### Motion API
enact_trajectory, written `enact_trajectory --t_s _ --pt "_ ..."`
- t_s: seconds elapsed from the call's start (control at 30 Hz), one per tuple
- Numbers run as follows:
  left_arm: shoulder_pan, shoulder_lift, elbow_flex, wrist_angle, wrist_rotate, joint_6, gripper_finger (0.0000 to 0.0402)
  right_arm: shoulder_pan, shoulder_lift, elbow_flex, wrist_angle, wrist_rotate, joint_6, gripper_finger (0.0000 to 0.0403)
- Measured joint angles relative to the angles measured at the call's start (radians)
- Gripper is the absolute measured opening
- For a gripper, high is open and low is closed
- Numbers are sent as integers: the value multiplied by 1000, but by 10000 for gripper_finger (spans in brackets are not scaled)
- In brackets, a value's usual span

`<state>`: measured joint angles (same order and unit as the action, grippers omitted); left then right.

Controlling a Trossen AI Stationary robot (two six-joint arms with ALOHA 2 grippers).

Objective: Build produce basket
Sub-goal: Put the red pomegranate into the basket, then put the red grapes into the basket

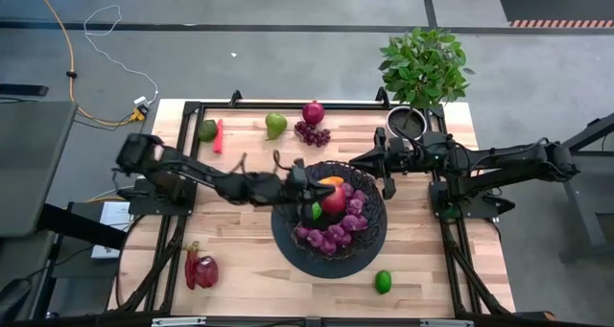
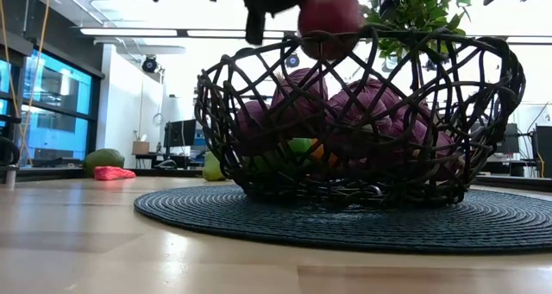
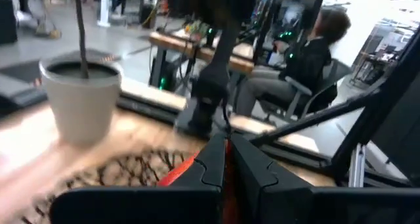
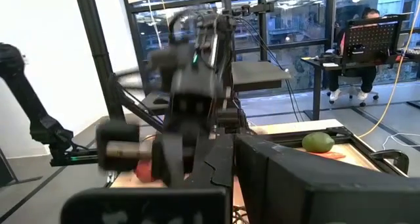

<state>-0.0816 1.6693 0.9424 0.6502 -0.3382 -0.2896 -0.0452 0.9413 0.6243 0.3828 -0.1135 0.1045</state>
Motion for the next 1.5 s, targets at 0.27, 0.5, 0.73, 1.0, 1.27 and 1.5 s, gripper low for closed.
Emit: enact_trajectory --t_s 0.27,0.5,0.73,1.0,1.27,1.5 --pt "-48 156 0 60 -193 -65 0 0 0 0 0 0 0 0" --pt "-59 224 0 59 -217 -99 0 0 0 0 -4 -1 0 0" --pt "-62 255 0 55 -238 -111 1 0 0 0 -5 -2 0 0" --pt "-62 255 0 57 -248 -93 38 0 0 0 -5 -2 0 0" --pt "-62 255 0 50 -250 -65 86 0 0 0 -5 -2 0 0" --pt "-60 253 0 50 -242 -66 148 0 0 0 -5 -2 0 0"
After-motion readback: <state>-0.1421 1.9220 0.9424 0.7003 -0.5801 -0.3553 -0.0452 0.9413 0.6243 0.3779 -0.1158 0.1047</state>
